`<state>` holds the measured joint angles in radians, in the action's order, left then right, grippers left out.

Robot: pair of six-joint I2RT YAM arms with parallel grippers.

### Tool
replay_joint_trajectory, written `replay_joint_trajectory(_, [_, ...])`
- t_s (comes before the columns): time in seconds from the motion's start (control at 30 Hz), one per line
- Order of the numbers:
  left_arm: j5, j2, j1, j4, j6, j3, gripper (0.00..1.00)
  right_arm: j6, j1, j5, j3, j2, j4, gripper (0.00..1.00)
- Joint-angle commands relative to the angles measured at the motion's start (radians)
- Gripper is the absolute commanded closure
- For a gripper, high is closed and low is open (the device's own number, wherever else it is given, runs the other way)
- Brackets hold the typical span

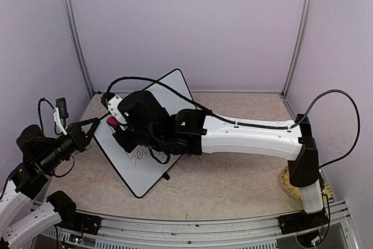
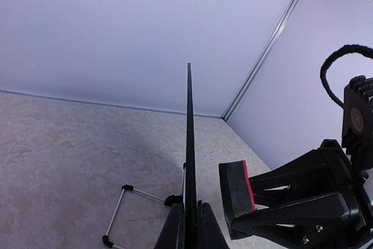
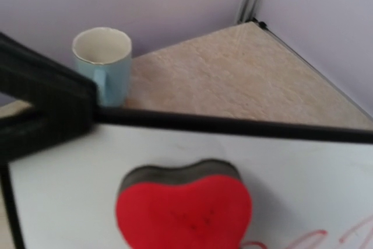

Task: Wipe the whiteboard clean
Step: Erase the whiteboard at the center of the board.

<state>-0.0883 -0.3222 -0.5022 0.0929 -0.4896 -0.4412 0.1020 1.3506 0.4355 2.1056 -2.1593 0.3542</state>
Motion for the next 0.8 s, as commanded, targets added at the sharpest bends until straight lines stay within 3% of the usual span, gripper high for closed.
replay_joint_trajectory(0.0, [0.097, -0.005, -0.026, 0.014, -0.009, -0.001, 0.96, -0.01, 0.015, -0.025, 0.059, -0.045, -0.027, 0.83])
replay_joint_trajectory(0.77, [0.127, -0.011, -0.038, 0.003, -0.025, 0.017, 1.0, -0.018, 0.016, 0.005, 0.092, -0.104, -0.001, 0.84])
